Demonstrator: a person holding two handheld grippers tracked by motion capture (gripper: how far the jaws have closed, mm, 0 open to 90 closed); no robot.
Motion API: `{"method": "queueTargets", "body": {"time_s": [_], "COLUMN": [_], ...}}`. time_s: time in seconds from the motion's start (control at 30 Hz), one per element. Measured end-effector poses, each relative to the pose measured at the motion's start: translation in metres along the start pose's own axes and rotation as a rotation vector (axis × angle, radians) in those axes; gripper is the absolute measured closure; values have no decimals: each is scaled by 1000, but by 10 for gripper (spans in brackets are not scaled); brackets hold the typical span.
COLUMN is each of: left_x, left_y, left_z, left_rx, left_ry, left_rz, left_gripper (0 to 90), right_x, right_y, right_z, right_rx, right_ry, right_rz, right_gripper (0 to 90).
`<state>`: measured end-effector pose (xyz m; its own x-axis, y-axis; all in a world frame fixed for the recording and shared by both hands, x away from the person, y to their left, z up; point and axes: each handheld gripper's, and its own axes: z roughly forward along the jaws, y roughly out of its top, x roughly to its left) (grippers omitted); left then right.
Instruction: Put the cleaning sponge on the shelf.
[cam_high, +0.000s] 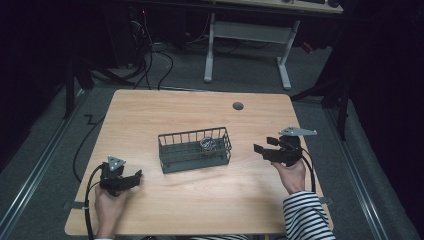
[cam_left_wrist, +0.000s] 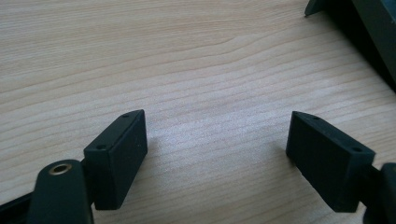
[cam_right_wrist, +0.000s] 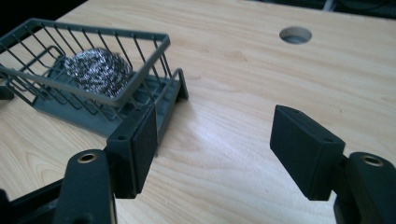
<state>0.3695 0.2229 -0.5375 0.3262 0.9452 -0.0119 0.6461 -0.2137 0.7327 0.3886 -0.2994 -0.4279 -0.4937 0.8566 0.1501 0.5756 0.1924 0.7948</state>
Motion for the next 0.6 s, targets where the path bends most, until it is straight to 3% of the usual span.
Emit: {"method": "queueTargets", "body": {"time_s": [0.6], "left_x": [0], "left_y": [0], "left_z": [0], "left_rx": [-2], "left_ry": [1], "left_rz": [0], "left_gripper": [211], "right_x": [-4], "right_y": [-39], "right_z": [12], "right_rx": [25], "right_ry": [-16], "right_rz": [39], "right_gripper": [332]}}
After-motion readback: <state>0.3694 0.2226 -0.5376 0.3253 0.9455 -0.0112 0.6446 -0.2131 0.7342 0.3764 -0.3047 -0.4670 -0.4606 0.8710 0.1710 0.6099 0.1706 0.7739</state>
